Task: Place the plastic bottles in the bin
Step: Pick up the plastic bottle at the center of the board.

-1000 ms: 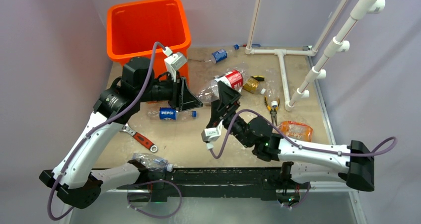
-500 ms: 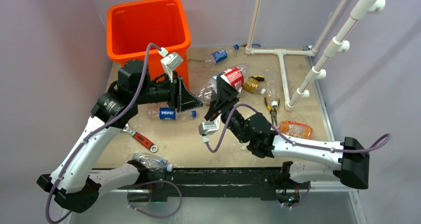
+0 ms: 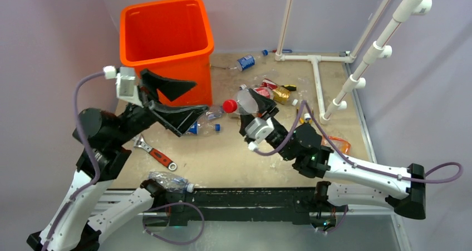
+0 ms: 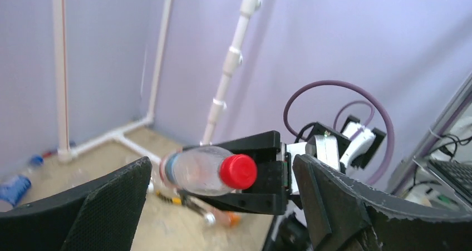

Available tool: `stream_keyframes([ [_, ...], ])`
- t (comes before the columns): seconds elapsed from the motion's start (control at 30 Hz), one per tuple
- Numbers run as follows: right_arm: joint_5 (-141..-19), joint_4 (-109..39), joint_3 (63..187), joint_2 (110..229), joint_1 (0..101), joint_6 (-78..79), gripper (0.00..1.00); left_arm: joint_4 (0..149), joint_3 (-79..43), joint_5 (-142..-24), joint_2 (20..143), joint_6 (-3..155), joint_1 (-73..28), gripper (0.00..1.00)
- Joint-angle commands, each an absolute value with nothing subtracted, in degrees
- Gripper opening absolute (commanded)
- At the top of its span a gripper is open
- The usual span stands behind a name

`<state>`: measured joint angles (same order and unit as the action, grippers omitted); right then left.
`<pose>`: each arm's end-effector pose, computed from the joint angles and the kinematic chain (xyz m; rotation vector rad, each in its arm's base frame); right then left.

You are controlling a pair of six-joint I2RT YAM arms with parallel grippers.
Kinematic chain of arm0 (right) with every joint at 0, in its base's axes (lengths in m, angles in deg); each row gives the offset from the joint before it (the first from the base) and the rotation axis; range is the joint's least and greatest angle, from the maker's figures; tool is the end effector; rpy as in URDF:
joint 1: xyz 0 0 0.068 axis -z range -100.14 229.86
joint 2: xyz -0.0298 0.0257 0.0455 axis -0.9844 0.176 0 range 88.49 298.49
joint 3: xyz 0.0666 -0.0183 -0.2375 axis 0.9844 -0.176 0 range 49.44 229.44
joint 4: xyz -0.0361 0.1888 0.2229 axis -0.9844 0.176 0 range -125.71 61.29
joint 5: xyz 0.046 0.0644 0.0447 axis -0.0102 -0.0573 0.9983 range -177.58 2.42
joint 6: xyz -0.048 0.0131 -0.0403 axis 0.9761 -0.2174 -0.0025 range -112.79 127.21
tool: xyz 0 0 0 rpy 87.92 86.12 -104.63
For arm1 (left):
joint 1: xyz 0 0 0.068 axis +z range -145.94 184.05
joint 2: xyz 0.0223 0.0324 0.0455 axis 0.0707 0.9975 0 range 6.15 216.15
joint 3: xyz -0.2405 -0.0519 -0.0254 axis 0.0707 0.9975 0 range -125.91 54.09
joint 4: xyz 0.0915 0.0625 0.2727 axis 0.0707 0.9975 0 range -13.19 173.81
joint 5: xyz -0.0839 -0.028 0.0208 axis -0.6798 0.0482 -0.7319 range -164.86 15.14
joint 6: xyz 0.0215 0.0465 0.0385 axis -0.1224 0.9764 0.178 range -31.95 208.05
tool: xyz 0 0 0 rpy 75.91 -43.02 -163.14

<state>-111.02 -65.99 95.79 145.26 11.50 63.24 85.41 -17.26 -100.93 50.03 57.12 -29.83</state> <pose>0.1248 0.2607 0.3612 -0.8981 0.8755 -0.0640 0.1386 -0.1193 0.4988 0.4591 1.3030 -1.2421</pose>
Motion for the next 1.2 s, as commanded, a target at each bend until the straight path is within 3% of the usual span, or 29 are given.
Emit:
stream_keyframes([
  [0.0, -103.5, -53.9, 101.6, 143.1, 11.3, 27.5, 0.47, 64.7, -10.1, -95.4, 48.4, 57.5, -30.0, 0.99],
  [0.2, -92.5, -56.6, 97.5, 141.9, 11.4, 4.5, 0.48, 58.4, -7.7, -99.6, 51.7, 60.0, -30.0, 0.99],
  [0.47, -83.7, -60.9, 94.1, 141.2, 13.7, -11.2, 0.48, 57.7, -7.1, -107.4, 57.1, 60.4, -30.0, 0.99],
  [0.63, -80.3, -61.4, 93.3, 141.4, 16.8, -17.7, 0.46, 53.4, -5.0, -114.2, 57.5, 57.9, -30.0, 0.98],
  [0.83, -81.6, -57.6, 96.0, 143.4, 17.5, -17.6, 0.46, 57.8, -5.1, -114.0, 57.6, 59.8, -30.0, 0.96],
  [0.9, -82.3, -57.2, 96.3, 144.0, 17.5, -17.3, 0.46, 58.9, -5.3, -114.1, 58.5, 59.1, -30.0, 0.89],
  [1.0, -82.8, -56.2, 97.5, 145.4, 17.5, -16.8, 0.46, 61.5, -6.9, -115.9, 60.9, 58.0, -30.1, 0.71],
  [1.17, -83.5, -55.6, 98.5, 146.3, 17.5, -16.4, 0.46, 67.5, -10.4, -117.3, 64.2, 58.0, -30.2, 0.59],
])
